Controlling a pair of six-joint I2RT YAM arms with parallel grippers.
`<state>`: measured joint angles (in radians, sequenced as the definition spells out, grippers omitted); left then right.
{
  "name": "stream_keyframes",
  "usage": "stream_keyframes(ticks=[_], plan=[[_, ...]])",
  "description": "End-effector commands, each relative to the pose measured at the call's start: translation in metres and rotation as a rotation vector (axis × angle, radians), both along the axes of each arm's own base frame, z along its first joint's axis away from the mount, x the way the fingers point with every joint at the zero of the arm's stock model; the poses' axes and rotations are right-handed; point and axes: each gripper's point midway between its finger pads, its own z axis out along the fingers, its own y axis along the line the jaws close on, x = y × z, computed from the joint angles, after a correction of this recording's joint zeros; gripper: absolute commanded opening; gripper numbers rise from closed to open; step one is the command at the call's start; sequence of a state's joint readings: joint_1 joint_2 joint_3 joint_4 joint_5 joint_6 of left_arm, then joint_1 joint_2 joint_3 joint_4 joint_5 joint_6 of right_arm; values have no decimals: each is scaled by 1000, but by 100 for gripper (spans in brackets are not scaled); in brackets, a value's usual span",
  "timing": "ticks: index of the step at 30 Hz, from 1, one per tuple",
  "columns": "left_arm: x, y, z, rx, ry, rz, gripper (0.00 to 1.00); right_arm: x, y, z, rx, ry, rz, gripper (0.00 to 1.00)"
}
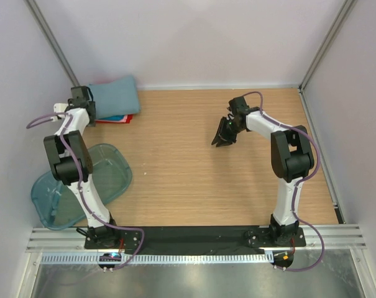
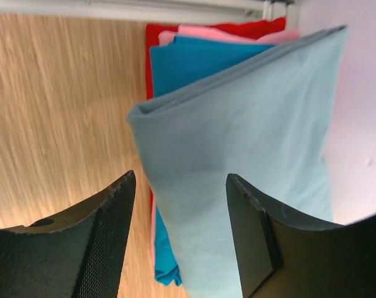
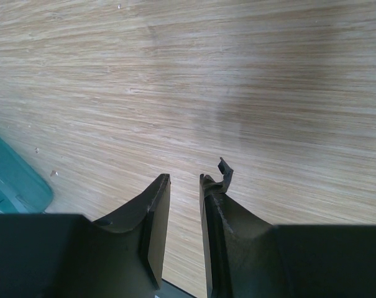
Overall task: Fold and stack the t-shirts
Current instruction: Neatly place the folded tshirt to the corner
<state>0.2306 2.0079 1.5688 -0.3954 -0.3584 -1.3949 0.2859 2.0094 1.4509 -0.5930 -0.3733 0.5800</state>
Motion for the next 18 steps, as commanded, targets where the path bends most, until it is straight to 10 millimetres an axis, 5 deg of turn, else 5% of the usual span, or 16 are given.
stream_keyframes(ticks=[1, 18], plan=[[9, 23, 52, 79, -155, 59, 61, 13, 6, 25, 43, -64, -11, 33], [-5, 33, 24, 37, -108, 104, 59, 13, 5, 23, 41, -60, -26, 33]])
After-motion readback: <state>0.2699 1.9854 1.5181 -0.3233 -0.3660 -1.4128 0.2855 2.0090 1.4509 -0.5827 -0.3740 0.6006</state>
